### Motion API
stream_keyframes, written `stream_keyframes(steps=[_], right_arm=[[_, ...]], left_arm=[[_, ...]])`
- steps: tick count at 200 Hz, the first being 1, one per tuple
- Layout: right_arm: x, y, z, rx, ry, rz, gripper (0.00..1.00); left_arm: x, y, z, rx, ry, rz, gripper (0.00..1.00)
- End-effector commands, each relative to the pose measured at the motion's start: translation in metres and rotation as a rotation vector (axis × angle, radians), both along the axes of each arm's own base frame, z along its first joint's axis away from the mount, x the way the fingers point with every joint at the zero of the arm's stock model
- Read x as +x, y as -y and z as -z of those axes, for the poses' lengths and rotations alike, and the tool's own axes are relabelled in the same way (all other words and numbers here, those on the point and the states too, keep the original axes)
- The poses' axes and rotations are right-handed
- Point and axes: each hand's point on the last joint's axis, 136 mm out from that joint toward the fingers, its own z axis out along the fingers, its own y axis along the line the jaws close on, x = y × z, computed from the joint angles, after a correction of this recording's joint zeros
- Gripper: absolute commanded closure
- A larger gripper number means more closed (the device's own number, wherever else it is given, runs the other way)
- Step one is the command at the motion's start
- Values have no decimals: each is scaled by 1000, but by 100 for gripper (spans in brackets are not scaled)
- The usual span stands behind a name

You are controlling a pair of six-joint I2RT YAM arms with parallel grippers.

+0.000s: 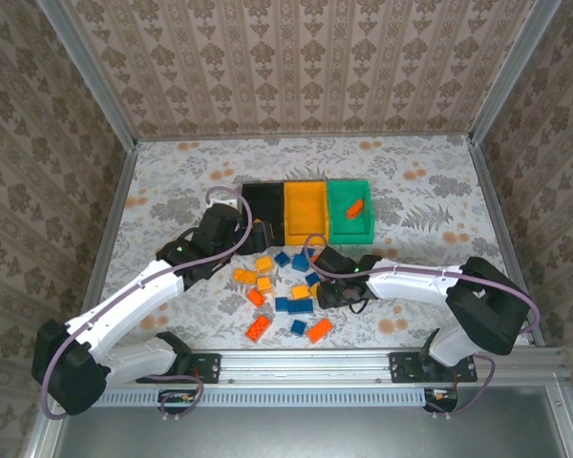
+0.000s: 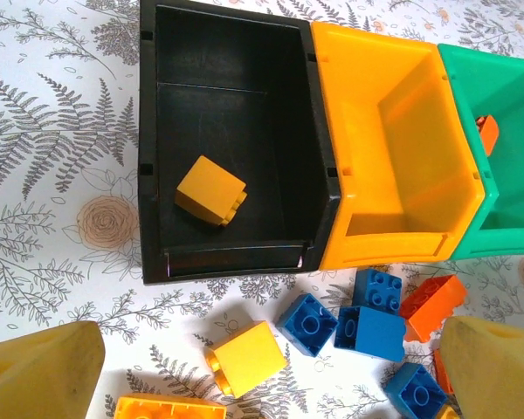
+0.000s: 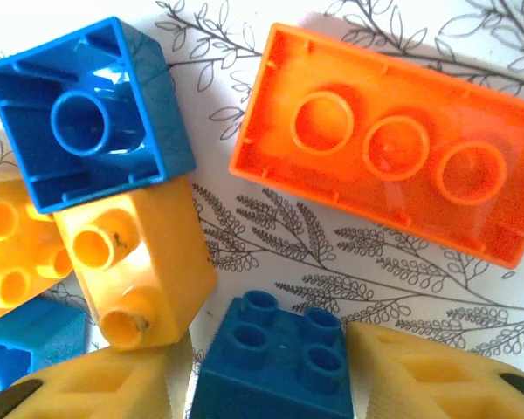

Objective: Sort the legos into containers by color

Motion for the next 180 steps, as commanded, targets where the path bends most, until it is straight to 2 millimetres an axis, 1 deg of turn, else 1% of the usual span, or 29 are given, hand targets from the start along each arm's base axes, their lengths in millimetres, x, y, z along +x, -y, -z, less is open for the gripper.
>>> stream_keyframes(steps=[1, 13, 27, 32, 33, 37, 50, 62, 72, 80, 90, 108, 113, 122, 133, 141, 162, 180], right_arm=[[3, 13, 1, -32, 30, 29, 60], [3, 19, -4, -38, 42, 36, 63], [4, 25, -14, -36, 61, 41, 63], [3, 29, -15, -49, 59, 41, 64], [4, 28, -20, -38, 70, 40, 64], [5, 30, -28, -28, 86, 42, 64], [6, 34, -44, -19, 105, 29, 64], [12, 33, -63, 4, 131, 17, 64], [19, 29, -79, 24, 155, 6, 64], [28, 22, -93, 50, 176, -3, 64], [42, 12, -107, 73, 201, -4, 64], [71, -7, -125, 111, 230, 5, 65], [80, -13, -121, 108, 221, 7, 65], [98, -24, -126, 118, 236, 14, 65], [120, -32, -127, 106, 250, 31, 64], [136, -37, -123, 86, 251, 45, 64], [173, -40, -111, 34, 254, 90, 64], [195, -39, -98, -3, 244, 117, 64]], left_arm=[[-4, -5, 5, 5, -13, -24, 0], [-5, -5, 6, 8, -16, -26, 0], [-6, -7, 6, 8, -15, -27, 0], [-6, -8, 7, 10, -16, -30, 0], [-6, -8, 7, 11, -16, -31, 0], [-7, -9, 8, 14, -18, -34, 0], [-9, -12, 9, 19, -18, -37, 0], [-12, -16, 11, 23, -22, -42, 0], [-14, -20, 13, 26, -27, -49, 0], [-17, -22, 15, 25, -30, -50, 0], [-20, -25, 18, 21, -33, -56, 0], [-26, -31, 22, 12, -38, -69, 0], [-27, -32, 23, 10, -42, -71, 0], [-30, -34, 24, 2, -44, -75, 0], [-33, -36, 26, -2, -51, -76, 0], [-34, -37, 27, -7, -54, -77, 0], [-39, -39, 30, -21, -67, -81, 0], [-41, -40, 32, -30, -74, -84, 0]])
